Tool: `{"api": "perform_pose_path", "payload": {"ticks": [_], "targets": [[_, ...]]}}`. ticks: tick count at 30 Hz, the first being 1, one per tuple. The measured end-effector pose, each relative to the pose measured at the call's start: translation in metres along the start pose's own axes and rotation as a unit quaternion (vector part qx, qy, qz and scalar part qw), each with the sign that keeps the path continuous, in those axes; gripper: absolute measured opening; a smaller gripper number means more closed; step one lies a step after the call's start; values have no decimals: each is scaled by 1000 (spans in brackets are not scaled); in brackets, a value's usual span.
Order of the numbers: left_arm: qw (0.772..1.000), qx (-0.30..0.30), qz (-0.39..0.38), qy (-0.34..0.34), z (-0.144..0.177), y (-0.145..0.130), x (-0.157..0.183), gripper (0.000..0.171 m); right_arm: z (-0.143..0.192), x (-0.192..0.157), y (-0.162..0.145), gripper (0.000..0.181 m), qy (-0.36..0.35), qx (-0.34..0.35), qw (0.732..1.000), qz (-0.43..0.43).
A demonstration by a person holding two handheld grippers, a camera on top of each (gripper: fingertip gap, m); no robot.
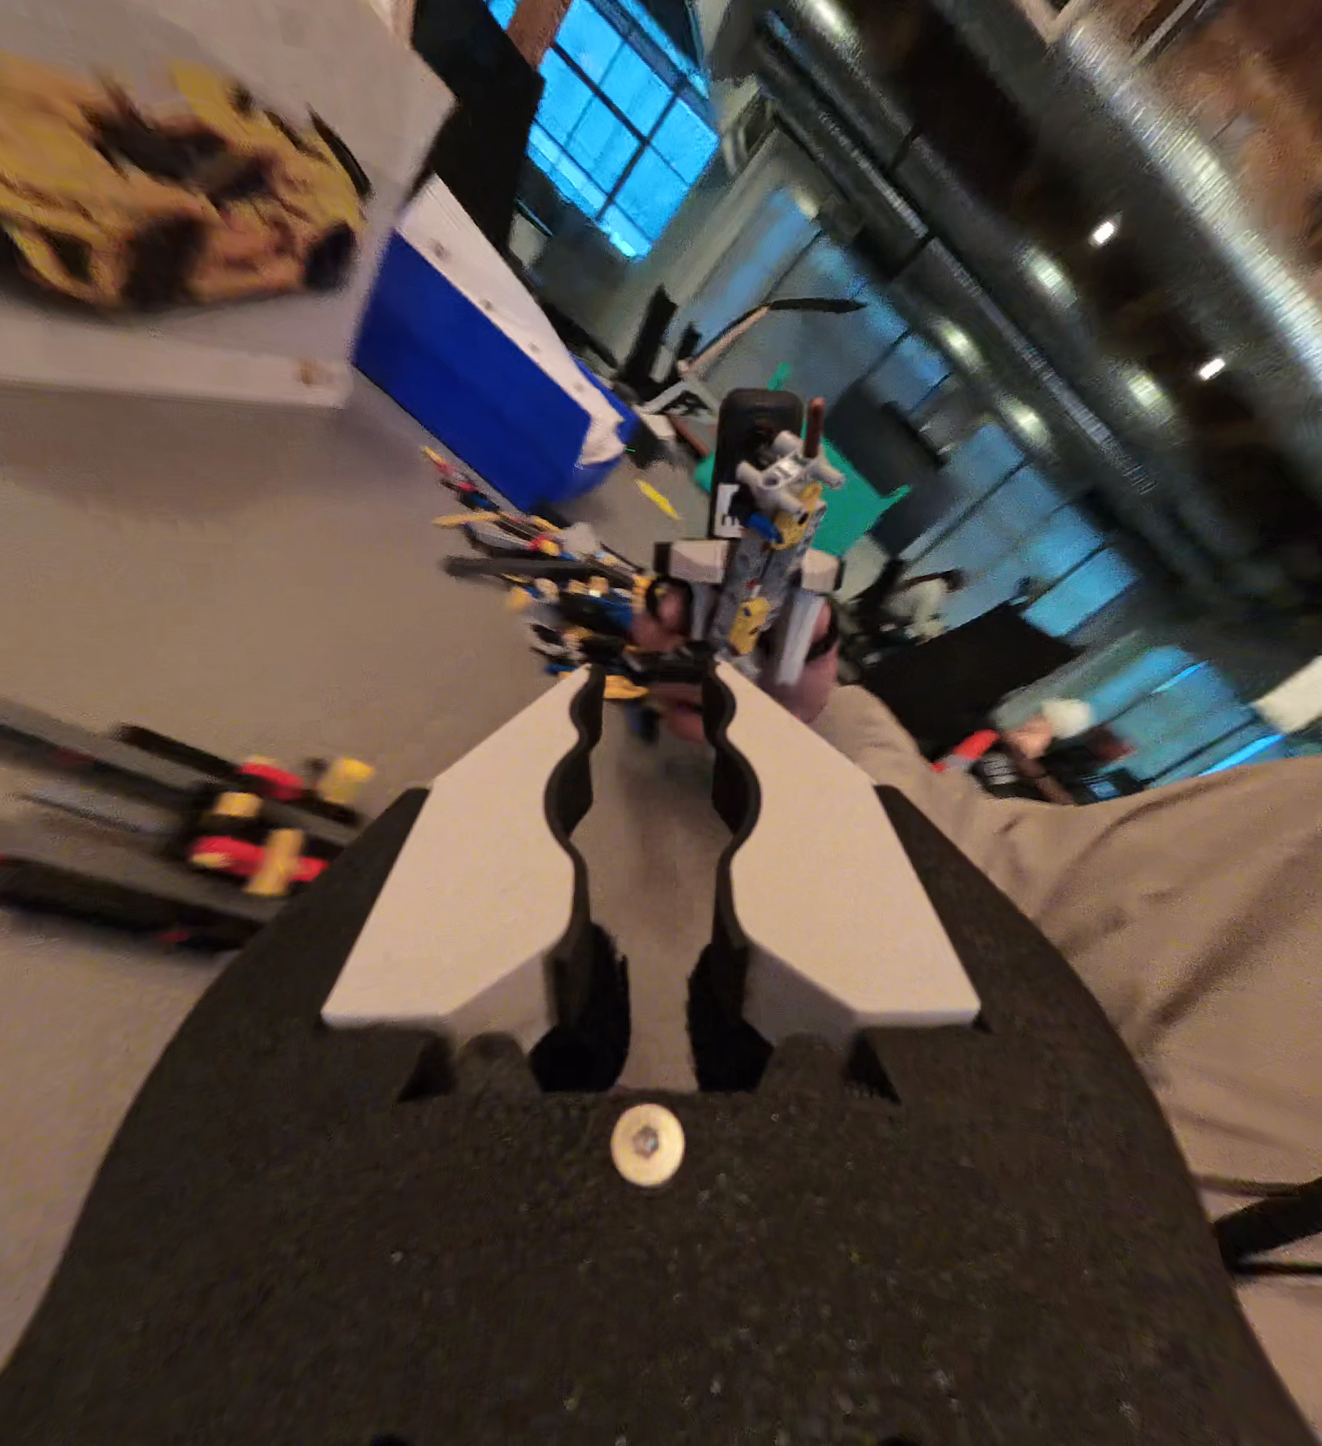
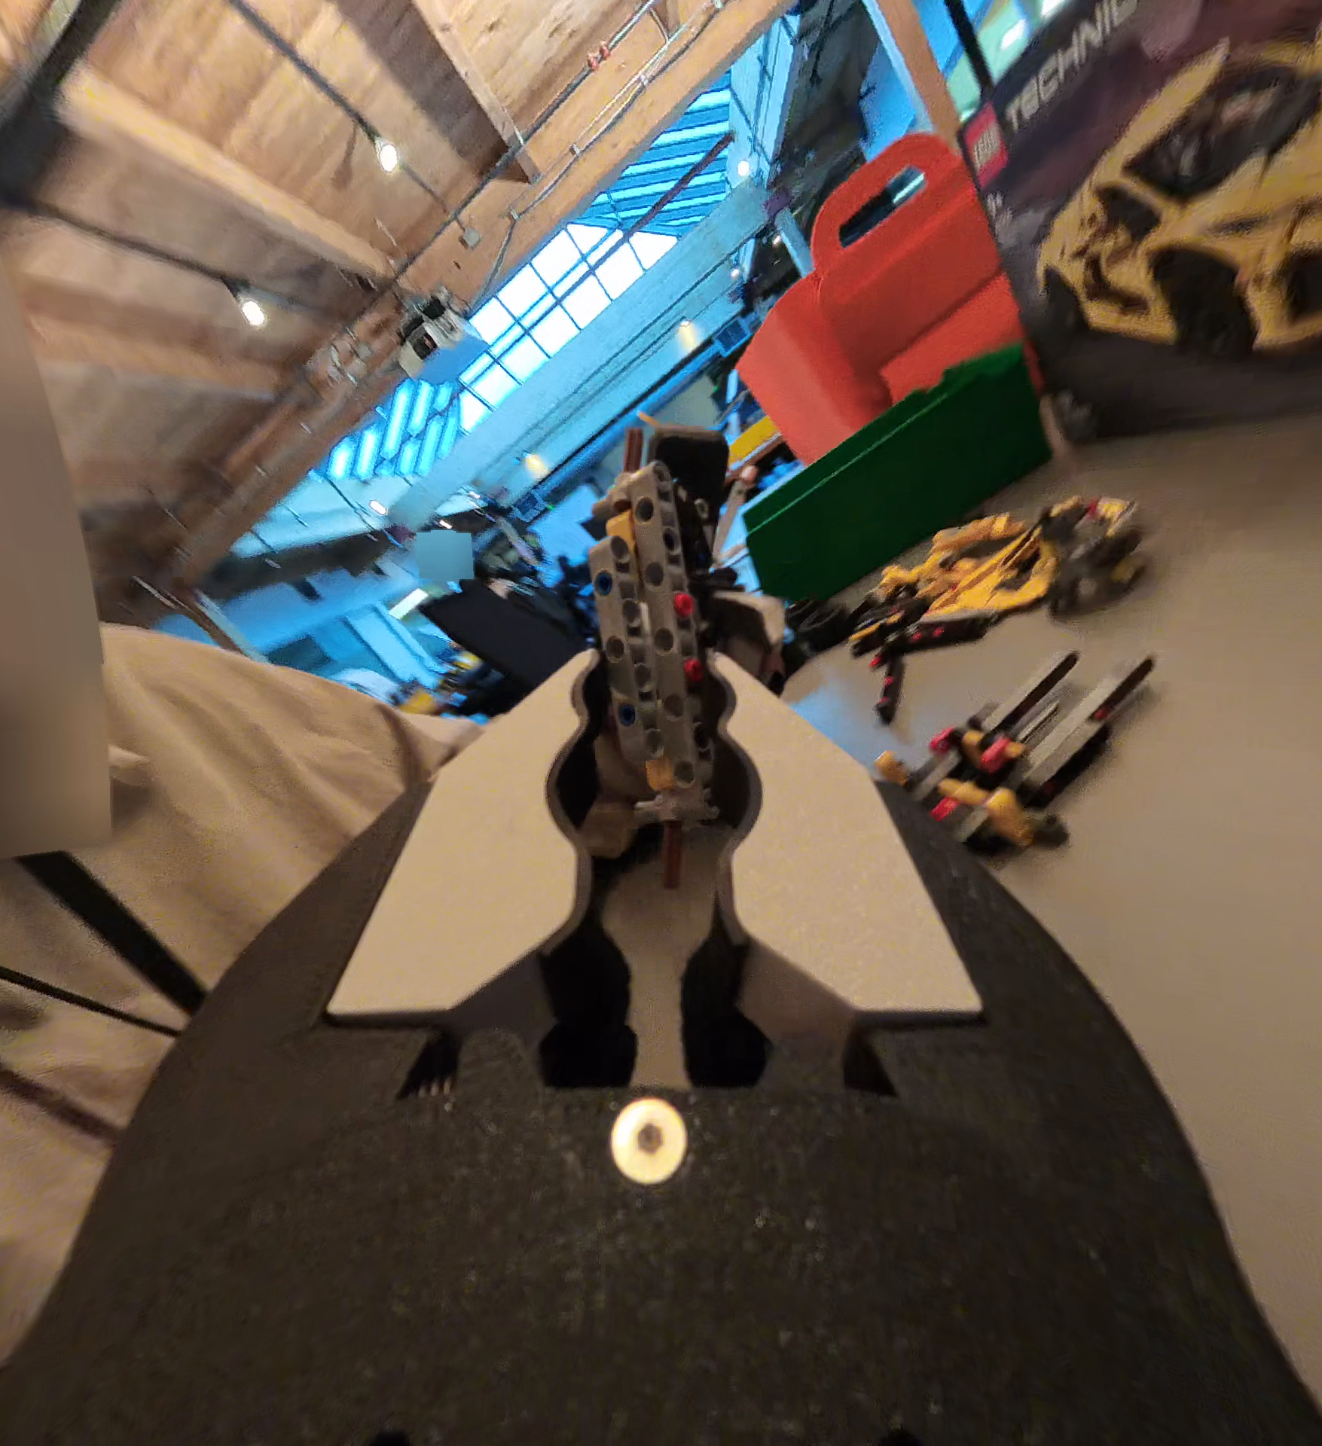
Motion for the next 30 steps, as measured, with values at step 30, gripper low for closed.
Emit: {"api": "perform_pose_path", "payload": {"ticks": [30], "targets": [[968, -22, -242, -55, -13, -20, 47, 7, -19, -22, -23, 23, 66, -106, 992, -27]]}}
Point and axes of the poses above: each gripper's, where its closed fingertips meet, z back along the fingers, y out of its top, x = y × z across the jaws, the point moved 6 cm from there along z, back along the fingers, and after that the axes turned 6 degrees about y, right-handed, at the moved point
